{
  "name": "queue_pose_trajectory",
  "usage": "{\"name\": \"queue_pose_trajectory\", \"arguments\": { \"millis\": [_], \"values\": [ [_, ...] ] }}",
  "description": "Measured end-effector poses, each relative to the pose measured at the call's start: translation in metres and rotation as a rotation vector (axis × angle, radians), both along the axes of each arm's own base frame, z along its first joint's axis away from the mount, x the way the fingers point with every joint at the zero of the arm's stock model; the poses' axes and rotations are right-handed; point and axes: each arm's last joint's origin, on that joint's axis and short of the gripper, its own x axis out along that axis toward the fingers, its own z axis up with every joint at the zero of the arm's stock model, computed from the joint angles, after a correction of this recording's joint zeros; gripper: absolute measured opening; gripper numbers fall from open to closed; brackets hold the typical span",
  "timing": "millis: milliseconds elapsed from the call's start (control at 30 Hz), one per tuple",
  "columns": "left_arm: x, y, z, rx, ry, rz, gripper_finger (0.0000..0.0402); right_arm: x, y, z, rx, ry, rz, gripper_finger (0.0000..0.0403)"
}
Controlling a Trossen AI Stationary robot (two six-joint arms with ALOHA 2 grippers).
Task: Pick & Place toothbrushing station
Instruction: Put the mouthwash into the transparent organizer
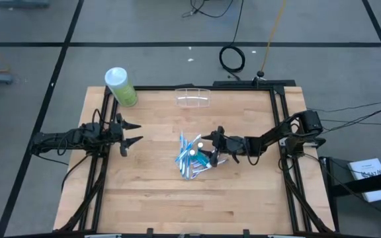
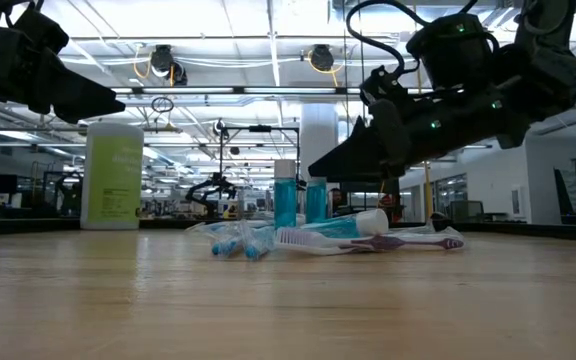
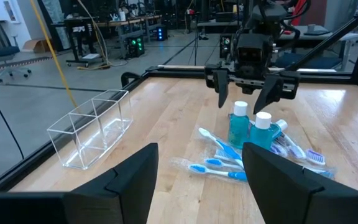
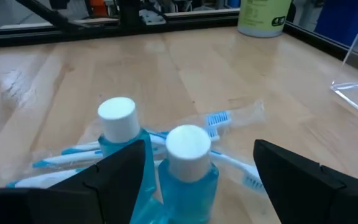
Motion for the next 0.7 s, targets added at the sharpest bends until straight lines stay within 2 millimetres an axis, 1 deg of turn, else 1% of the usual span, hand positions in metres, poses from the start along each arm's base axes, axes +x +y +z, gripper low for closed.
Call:
{"name": "queue_pose_trajectory", "arguments": {
  "millis": [133,467,700],
  "values": [
    [0.0,0.0,0.0,0.0,0.0,0.0,0.0241,0.0003,-0.0007,0.0009,0.01,-0.012,-0.005,0.0279],
    [0.0,0.0,0.0,0.0,0.0,0.0,0.0241,0.0003,-0.0007,0.0009,0.01,-0.012,-0.006,0.0226],
    [0.0,0.0,0.0,0.0,0.0,0.0,0.0241,0.0001,-0.0007,0.0002,0.01,-0.005,-0.005,0.0206]
  ]
}}
